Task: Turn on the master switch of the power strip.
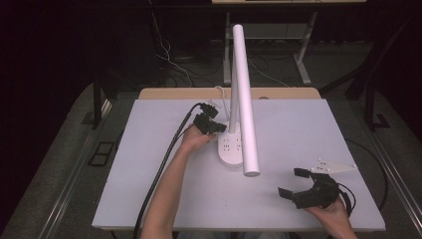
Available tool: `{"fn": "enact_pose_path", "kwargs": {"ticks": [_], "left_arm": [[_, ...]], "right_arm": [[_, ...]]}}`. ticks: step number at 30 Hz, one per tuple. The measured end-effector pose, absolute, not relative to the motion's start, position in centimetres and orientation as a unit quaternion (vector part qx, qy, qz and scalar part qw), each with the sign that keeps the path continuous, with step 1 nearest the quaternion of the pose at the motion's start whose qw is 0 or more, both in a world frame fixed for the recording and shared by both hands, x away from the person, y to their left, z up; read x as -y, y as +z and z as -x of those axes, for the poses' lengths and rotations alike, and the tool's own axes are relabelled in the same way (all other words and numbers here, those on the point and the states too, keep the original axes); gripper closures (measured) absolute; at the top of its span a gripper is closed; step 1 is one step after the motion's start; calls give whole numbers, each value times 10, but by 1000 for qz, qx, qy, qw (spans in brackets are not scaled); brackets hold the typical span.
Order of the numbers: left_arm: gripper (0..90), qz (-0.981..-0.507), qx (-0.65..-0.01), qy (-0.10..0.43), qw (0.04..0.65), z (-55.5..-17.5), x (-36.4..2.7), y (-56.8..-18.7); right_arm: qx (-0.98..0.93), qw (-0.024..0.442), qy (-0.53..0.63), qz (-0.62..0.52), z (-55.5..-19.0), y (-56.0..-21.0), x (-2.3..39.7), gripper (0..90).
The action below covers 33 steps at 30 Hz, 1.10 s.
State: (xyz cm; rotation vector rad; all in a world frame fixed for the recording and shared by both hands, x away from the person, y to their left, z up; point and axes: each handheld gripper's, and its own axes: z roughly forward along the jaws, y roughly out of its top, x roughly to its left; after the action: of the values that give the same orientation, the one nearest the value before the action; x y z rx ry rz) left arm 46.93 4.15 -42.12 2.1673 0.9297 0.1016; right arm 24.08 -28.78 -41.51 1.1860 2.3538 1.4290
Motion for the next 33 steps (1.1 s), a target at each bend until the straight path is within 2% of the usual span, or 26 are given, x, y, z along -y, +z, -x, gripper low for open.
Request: {"fn": "enact_pose_path", "kwargs": {"ticks": [7,8,10,19,20,22,28,29,33], "left_arm": [[900,-836,-375,44,399,-466,-43,-426],[900,-857,-348,44,376,-468,-49,-424],[900,-840,-370,41,395,-467,-45,-425],[895,-827,-384,34,410,-469,-51,-424],[861,-819,-395,33,415,-469,-50,-424],[848,-822,-393,32,410,-469,-53,-423],[841,-826,-382,35,413,-467,-62,-419],[838,-809,-398,32,431,-465,-60,-419],[807,-824,-373,34,424,-463,-67,-411]], "right_arm": [[-782,76,477,-393,-240,-414,289,0],[-781,76,478,-395,-240,-414,289,0],[-779,74,479,-397,-240,-414,290,0],[-778,74,480,-398,-241,-415,290,0],[-778,74,480,-398,-241,-415,290,0],[-778,75,480,-397,-241,-415,290,0],[-778,74,480,-399,-242,-415,291,0],[-778,74,480,-399,-242,-415,291,0],[-778,74,480,-399,-242,-415,291,0]]}}
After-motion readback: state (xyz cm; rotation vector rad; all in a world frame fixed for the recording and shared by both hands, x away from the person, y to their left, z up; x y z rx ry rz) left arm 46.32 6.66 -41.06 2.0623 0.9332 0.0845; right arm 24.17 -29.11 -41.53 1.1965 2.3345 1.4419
